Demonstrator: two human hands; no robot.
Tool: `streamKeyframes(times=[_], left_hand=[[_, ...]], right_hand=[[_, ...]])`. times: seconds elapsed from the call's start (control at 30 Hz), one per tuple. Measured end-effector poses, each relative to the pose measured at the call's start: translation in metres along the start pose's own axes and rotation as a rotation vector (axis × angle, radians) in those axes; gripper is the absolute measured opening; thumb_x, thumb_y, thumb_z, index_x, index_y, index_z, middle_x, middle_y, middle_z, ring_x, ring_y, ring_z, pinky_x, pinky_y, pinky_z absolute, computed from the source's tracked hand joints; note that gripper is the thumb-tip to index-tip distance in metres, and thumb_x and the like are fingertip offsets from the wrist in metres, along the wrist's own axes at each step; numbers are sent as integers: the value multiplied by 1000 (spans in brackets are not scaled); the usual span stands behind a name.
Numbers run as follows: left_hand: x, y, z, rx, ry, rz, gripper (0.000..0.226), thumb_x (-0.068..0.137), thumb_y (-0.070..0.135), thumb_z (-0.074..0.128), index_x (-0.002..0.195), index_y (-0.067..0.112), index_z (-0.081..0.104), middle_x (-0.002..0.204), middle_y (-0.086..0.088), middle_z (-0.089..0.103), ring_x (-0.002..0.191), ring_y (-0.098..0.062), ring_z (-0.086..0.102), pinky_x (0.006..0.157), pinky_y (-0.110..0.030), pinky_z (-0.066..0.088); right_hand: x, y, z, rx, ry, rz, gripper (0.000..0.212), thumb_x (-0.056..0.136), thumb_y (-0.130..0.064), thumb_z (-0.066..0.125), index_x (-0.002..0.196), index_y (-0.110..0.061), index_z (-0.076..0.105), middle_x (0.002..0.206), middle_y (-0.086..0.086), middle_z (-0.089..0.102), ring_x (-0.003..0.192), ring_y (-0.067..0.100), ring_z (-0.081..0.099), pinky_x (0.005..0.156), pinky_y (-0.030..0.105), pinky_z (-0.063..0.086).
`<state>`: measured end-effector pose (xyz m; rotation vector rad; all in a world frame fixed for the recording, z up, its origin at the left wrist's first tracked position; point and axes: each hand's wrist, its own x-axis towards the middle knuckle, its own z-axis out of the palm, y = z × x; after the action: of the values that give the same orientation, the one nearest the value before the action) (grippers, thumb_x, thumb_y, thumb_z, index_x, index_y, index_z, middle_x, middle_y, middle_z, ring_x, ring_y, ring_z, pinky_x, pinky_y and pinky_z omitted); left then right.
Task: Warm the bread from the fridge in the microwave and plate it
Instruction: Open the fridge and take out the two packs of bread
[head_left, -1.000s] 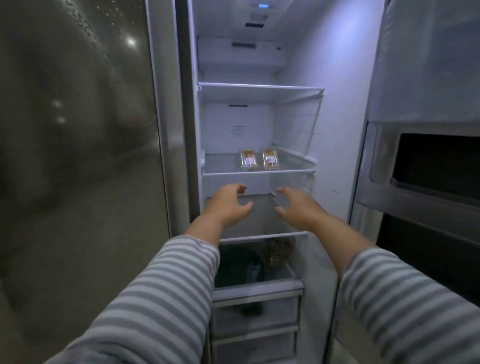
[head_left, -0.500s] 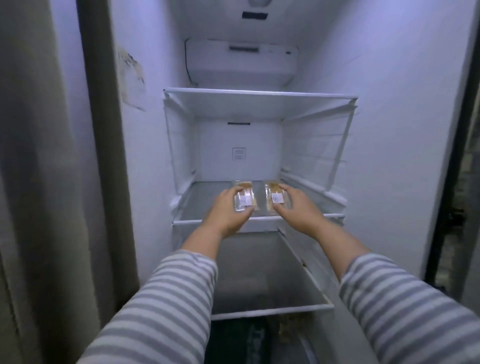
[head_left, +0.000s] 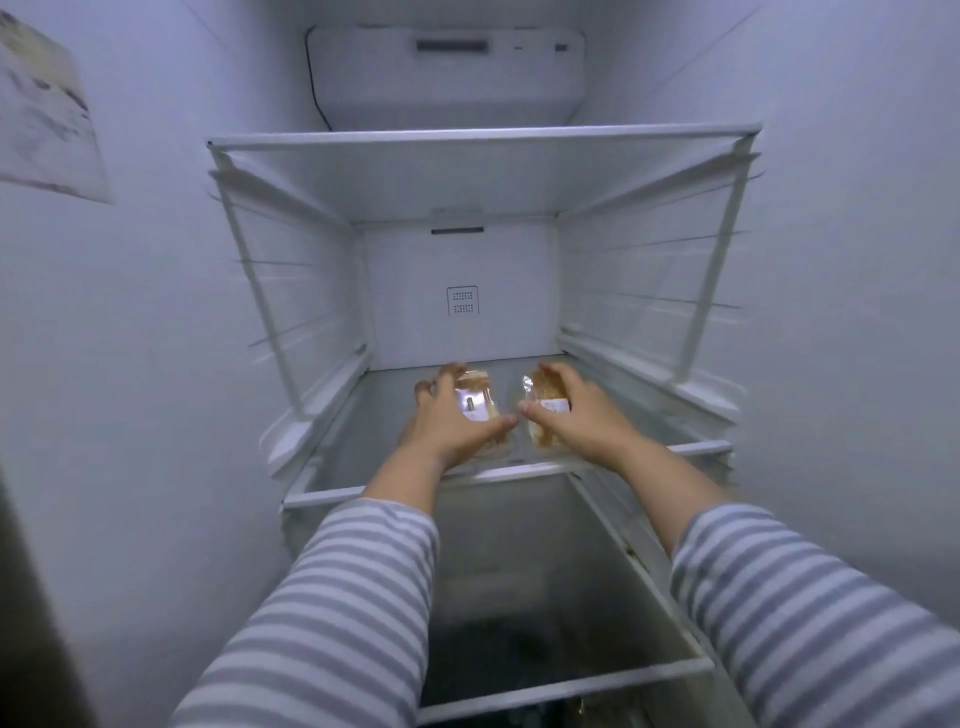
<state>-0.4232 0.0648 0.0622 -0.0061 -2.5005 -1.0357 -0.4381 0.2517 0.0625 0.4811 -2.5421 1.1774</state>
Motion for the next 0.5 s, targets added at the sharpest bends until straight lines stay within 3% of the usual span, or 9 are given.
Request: streamKeyframes(times=[0.07,0.17,0.33,0.5], left_hand=[[5,3,-2,4,-26,-46,95,56,51,82,133,39,28,132,-5,29,116,-26,50,100,-43,46],[8,6,-8,48,-70,-110,91,62,38,78,136,37,23,131,-6,28,116,-29,51,102,-41,44],[4,-6,-6,107,-54,-92,100,66,54,73,145,44,13,139,-8,37,127,-29,46,106,-41,38],[-5,-6,-1,40,39,-66,91,73,47,70,146,45,15,134,-2,47,119,-26,51,101,-39,43]], right_hand=[[3,-2,-2,1,-20,-2,70,80,-53,67,139,-33,35,138,0,48,127,19,45,106,33,36],[8,-10,-6,-4,-57,7,70,81,-45,69,138,-27,33,137,-2,49,130,20,41,102,29,34],[9,-11,2,-58,-58,84,83,79,-50,67,146,-41,19,144,7,40,134,25,39,109,36,34],[5,-7,6,-14,26,44,76,80,-43,67,144,-40,27,137,-8,49,124,18,48,100,35,42]])
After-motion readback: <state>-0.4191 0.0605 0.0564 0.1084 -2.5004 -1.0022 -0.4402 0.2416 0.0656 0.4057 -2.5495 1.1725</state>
